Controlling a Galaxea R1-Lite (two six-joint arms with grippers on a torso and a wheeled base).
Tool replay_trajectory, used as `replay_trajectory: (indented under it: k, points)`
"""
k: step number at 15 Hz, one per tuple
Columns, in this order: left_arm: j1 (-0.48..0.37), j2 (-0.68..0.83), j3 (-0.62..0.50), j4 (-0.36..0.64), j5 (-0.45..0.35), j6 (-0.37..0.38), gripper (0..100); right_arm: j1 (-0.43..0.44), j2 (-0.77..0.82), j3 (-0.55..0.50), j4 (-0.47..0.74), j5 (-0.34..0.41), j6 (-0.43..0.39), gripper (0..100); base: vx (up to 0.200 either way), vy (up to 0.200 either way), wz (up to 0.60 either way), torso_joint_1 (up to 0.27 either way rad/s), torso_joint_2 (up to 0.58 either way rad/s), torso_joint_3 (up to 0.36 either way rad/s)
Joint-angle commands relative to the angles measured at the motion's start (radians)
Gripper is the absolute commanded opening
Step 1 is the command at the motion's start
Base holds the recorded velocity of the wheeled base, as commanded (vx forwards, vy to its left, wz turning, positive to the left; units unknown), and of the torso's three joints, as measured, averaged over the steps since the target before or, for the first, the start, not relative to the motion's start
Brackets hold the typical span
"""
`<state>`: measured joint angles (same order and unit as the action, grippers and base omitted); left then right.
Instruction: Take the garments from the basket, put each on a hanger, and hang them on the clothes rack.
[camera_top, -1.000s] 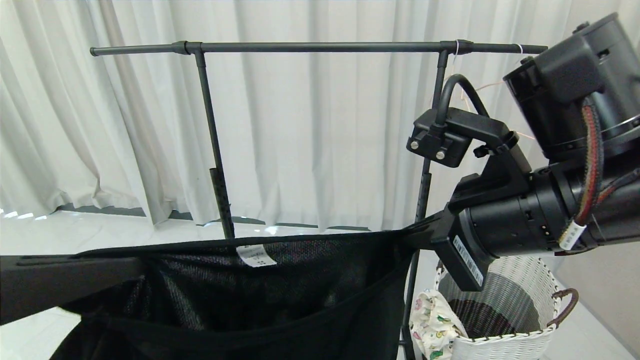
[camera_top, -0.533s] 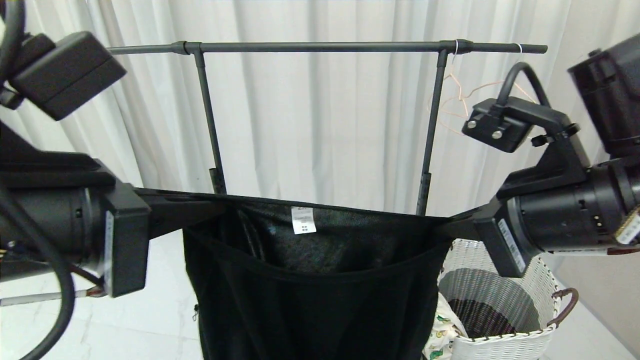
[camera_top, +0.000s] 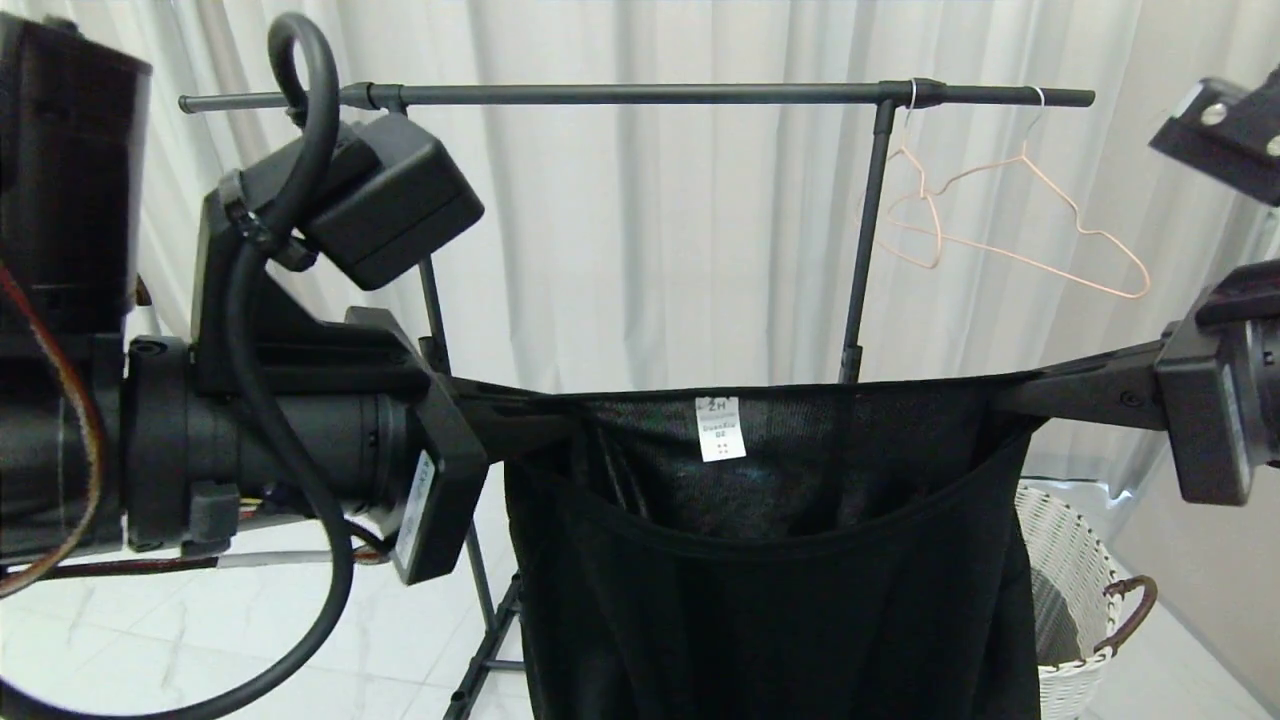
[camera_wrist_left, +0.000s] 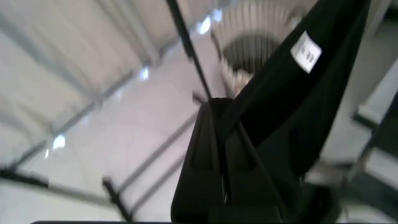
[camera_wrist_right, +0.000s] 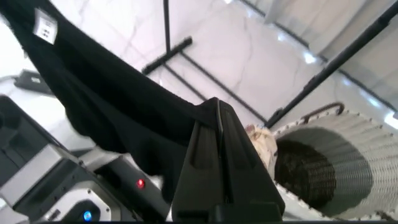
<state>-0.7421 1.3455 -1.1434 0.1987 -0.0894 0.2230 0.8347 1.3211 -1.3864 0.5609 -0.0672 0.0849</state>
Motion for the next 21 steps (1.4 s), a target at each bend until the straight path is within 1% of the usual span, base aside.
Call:
replay_trajectory:
  k: [1,2,3,5,6,7,8,10,13,14,15,16,17,18,19,20,21]
  points:
    - [-0.029,0.043,0.001,-0.061,-0.006,-0.001,0,-0.002,-0.026,-0.017,0.001,0.001,-0.001,0,0.0,0.0,0.0,0.0,0.0,0.0]
    - [-0.046,0.055,0.001,-0.087,-0.006,-0.004,0,-0.002,-0.042,-0.014,0.005,0.001,-0.001,0,0.0,0.0,0.0,0.0,0.0,0.0]
    - [-0.059,0.069,0.001,-0.113,-0.006,-0.004,0,-0.002,-0.068,-0.01,0.042,0.003,-0.001,0,0.0,0.0,0.0,0.0,0.0,0.0]
    - [-0.077,0.096,-0.009,-0.154,-0.036,-0.004,0,0.015,-0.117,-0.008,0.114,0.026,-0.001,0,0.0,0.0,0.0,0.0,0.0,0.0]
    - [-0.08,0.126,-0.03,-0.185,-0.09,0.003,0,0.089,-0.148,-0.017,0.172,0.049,-0.001,0,0.0,0.0,0.0,0.0,0.0,0.0]
    - [-0.079,0.155,-0.059,-0.186,-0.095,0.003,0,0.155,-0.16,-0.016,0.203,0.049,0.001,0,0.0,0.0,0.0,0.0,0.0,0.0]
    - [-0.079,0.178,-0.091,-0.186,-0.095,0.003,0,0.193,-0.161,-0.006,0.215,0.044,0.004,0,0.0,0.0,0.0,0.0,0.0,0.0]
    - [-0.079,0.215,-0.142,-0.186,-0.095,0.003,0,0.225,-0.161,0.012,0.212,0.041,0.006,0,0.0,0.0,0.0,0.0,0.0,0.0]
    - [-0.079,0.208,-0.133,-0.186,-0.095,-0.001,0,0.219,-0.161,0.012,0.212,0.03,0.007,0,0.0,0.0,0.0,0.0,0.0,0.0]
    - [-0.079,0.205,-0.127,-0.186,-0.092,-0.001,0,0.202,-0.157,0.012,0.206,0.004,0.007,0,0.0,0.0,0.0,0.0,0.0,0.0]
    - [-0.079,0.193,-0.127,-0.186,-0.084,-0.005,0,0.155,-0.14,0.012,0.163,-0.014,0.007,0,0.0,0.0,0.0,0.0,0.0,0.0]
    - [-0.079,0.159,-0.108,-0.186,-0.066,-0.033,0,0.107,-0.121,0.015,0.062,-0.013,0.007,0,0.0,0.0,0.0,0.0,0.0,0.0]
    - [-0.1,0.115,-0.072,-0.185,-0.055,-0.086,0,0.081,-0.094,0.01,-0.016,-0.011,0.006,0,0.0,0.0,0.0,0.0,0.0,0.0]
    - [-0.138,0.067,-0.025,-0.185,-0.046,-0.145,0,0.06,-0.062,-0.002,-0.064,-0.011,0.004,0,0.0,0.0,0.0,0.0,0.0,0.0]
    - [-0.172,0.02,0.03,-0.185,-0.021,-0.203,0,0.055,-0.031,-0.025,-0.088,-0.009,0.003,0,0.0,0.0,0.0,0.0,0.0,0.0]
    - [-0.207,-0.019,0.08,-0.183,0.022,-0.235,0,0.055,-0.005,-0.045,-0.091,-0.008,0.001,0,0.0,0.0,0.0,0.0,0.0,0.0]
    - [-0.229,-0.04,0.114,-0.182,0.057,-0.246,0,0.055,0.01,-0.059,-0.093,-0.006,0.001,0,0.0,0.0,0.0,0.0,0.0,0.0]
